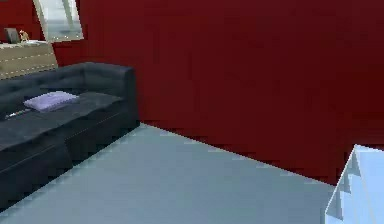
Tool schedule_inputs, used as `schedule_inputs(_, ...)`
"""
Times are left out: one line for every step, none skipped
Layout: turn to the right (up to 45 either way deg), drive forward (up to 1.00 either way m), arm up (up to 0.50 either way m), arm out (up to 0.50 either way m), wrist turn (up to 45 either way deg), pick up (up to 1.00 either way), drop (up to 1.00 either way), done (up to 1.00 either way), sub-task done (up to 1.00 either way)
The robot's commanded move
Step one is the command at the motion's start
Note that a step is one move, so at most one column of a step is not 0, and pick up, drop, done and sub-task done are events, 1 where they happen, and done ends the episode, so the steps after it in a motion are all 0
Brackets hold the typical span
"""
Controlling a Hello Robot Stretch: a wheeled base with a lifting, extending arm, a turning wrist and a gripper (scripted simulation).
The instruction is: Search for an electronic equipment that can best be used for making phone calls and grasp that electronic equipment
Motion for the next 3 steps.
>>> schedule_inputs(-45.0, 0.0, 0.0, 0.0, 0.0, 0.0, 0.0, 0.0, 0.0)
schedule_inputs(-12.0, 0.0, 0.0, 0.0, 0.0, 0.0, 0.0, 0.0, 0.0)
schedule_inputs(0.0, 0.25, 0.0, 0.0, 0.0, 0.0, 0.0, 0.0, 0.0)
